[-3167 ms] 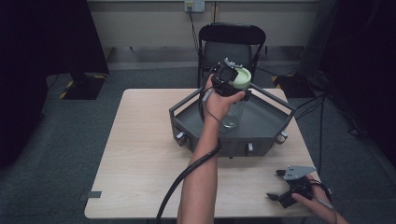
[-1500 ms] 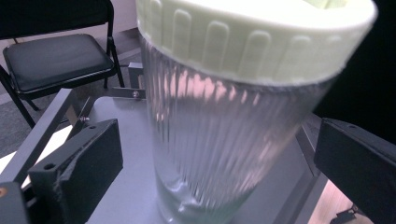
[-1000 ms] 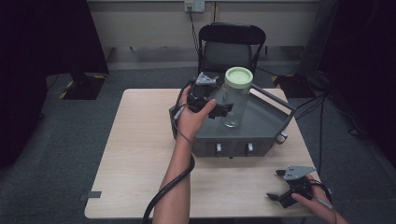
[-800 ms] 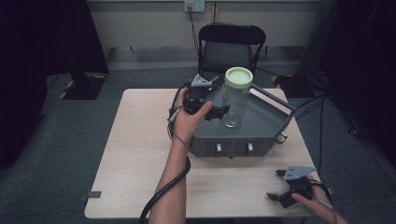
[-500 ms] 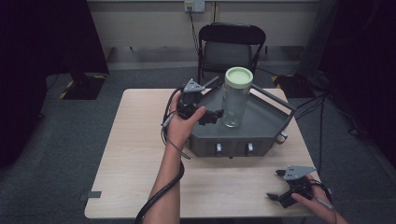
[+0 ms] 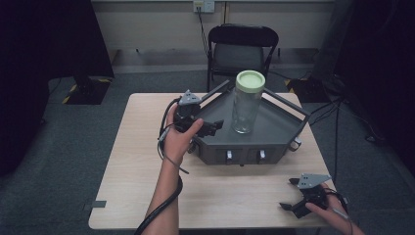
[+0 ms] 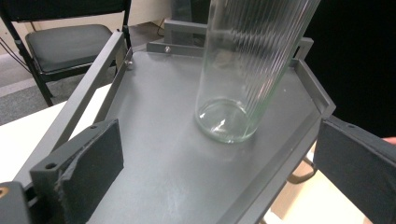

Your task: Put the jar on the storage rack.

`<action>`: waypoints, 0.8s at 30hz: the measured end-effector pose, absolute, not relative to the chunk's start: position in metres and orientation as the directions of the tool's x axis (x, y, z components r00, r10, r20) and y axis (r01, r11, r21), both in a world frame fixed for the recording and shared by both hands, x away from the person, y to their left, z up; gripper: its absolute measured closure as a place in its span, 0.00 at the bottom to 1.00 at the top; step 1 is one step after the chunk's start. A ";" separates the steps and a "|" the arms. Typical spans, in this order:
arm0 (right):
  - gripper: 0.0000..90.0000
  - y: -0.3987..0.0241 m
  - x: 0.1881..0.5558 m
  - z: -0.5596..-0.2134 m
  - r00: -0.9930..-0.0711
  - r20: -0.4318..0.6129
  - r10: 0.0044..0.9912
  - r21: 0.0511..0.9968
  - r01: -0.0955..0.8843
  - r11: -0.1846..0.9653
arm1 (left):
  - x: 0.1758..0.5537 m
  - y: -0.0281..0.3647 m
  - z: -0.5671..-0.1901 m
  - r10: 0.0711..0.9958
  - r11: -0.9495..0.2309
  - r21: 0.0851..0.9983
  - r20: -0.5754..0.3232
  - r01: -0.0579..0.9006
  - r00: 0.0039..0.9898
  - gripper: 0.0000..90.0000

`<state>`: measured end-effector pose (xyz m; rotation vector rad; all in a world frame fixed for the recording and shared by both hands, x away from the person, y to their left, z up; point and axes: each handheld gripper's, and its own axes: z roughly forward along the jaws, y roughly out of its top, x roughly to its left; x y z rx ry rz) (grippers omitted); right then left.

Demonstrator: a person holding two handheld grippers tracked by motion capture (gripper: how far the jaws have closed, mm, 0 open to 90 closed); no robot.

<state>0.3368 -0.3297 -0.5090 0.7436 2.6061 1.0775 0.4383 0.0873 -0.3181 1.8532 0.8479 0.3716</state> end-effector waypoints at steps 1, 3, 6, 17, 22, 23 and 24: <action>0.00 -0.330 0.337 -0.509 -0.846 -0.013 0.532 0.709 0.367 0.602 | 0.437 0.089 -0.319 0.702 -0.233 0.892 -0.122 0.388 0.701 0.01; 0.00 -0.330 0.337 -0.509 -0.846 -0.013 0.532 0.709 0.368 0.602 | 0.436 0.093 -0.322 0.702 -0.235 0.891 -0.121 0.388 0.702 0.01; 0.00 -0.330 0.337 -0.509 -0.846 -0.013 0.532 0.709 0.367 0.602 | 0.433 0.098 -0.326 0.705 -0.230 0.891 -0.125 0.391 0.699 0.01; 0.00 -0.330 0.337 -0.509 -0.847 -0.014 0.532 0.709 0.367 0.602 | 0.424 0.114 -0.341 0.707 -0.222 0.892 -0.131 0.394 0.695 0.01; 0.00 -0.330 0.337 -0.509 -0.846 -0.013 0.533 0.708 0.368 0.602 | 0.420 0.121 -0.350 0.709 -0.212 0.892 -0.142 0.400 0.691 0.01; 0.00 -0.330 0.337 -0.509 -0.846 -0.013 0.533 0.708 0.368 0.602 | 0.420 0.122 -0.351 0.710 -0.214 0.891 -0.138 0.400 0.690 0.02; 0.00 -0.330 0.337 -0.509 -0.847 -0.013 0.532 0.708 0.368 0.603 | 0.419 0.123 -0.352 0.712 -0.217 0.890 -0.137 0.401 0.689 0.02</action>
